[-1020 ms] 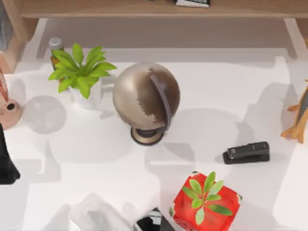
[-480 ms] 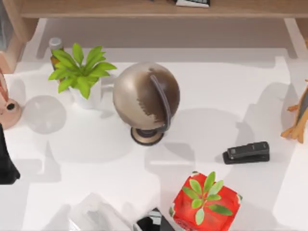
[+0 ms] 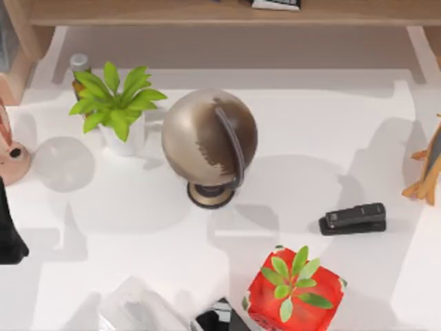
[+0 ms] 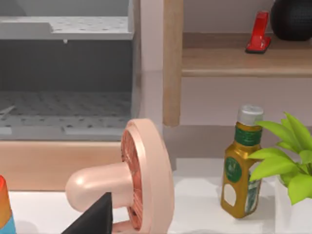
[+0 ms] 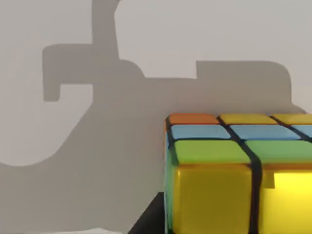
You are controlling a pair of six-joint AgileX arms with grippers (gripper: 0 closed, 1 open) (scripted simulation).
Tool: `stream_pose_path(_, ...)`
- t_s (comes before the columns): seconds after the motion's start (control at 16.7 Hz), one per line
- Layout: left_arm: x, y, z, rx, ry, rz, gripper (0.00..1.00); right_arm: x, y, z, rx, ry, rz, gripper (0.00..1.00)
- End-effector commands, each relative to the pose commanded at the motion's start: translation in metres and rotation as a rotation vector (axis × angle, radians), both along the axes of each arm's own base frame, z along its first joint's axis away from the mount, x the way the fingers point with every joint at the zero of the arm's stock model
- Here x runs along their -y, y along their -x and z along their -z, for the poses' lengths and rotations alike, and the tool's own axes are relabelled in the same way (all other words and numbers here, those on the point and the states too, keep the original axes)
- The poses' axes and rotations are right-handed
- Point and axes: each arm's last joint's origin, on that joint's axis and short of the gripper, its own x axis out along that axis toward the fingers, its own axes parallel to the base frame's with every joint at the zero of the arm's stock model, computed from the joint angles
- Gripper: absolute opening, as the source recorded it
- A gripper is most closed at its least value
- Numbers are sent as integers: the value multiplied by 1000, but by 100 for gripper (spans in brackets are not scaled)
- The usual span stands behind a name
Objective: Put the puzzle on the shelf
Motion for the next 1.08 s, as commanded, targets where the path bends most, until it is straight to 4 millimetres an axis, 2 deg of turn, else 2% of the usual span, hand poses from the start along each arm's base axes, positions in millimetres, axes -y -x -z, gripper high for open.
stream_pose_path(0.48,0,0,0,0,0,0,100,2,1,-1,1,0,5,0)
stream_pose_path(0.84,0,0,0,0,0,0,100,3,14,-46,14,-1,17,0)
stream_pose_path(1.08,0,0,0,0,0,0,100,8,13,-47,6,-4,31,0)
